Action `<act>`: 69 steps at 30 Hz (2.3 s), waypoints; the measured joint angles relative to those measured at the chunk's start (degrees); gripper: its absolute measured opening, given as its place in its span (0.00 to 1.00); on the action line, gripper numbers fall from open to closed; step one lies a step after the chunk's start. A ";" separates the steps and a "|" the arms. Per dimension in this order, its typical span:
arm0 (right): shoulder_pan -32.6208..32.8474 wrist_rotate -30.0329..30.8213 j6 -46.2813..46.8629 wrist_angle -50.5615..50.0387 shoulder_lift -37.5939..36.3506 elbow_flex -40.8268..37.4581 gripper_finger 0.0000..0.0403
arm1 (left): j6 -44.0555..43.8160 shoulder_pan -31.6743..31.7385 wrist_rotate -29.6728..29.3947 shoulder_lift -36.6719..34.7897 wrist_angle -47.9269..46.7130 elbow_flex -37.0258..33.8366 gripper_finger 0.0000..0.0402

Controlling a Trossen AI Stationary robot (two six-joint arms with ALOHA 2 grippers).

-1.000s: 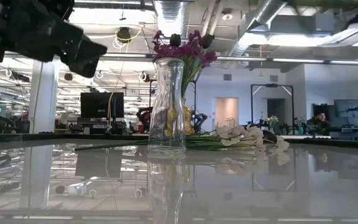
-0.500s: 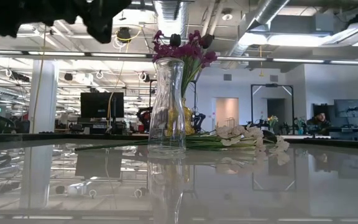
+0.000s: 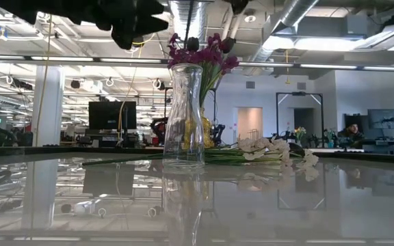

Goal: Sort flowers into vase by color
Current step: Put the bottom white flowers into the transparent vase, then put the white flowers into the transparent vase

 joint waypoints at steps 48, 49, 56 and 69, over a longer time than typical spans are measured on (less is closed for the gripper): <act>-6.24 -6.92 16.42 -34.80 -0.02 8.08 0.62 | -1.26 1.43 -4.00 0.00 -12.27 0.00 0.49; -6.28 -6.92 16.46 -37.50 -0.02 9.25 0.63 | -1.33 1.41 -4.00 0.00 -12.62 0.00 0.49; -6.12 -6.85 18.04 -54.71 -0.02 17.89 0.63 | -2.56 1.41 -4.29 -1.69 -18.30 -0.02 0.49; 1.34 -7.54 29.65 -71.45 -0.04 23.02 0.63 | -11.06 1.43 -4.06 0.34 -25.59 -2.40 0.49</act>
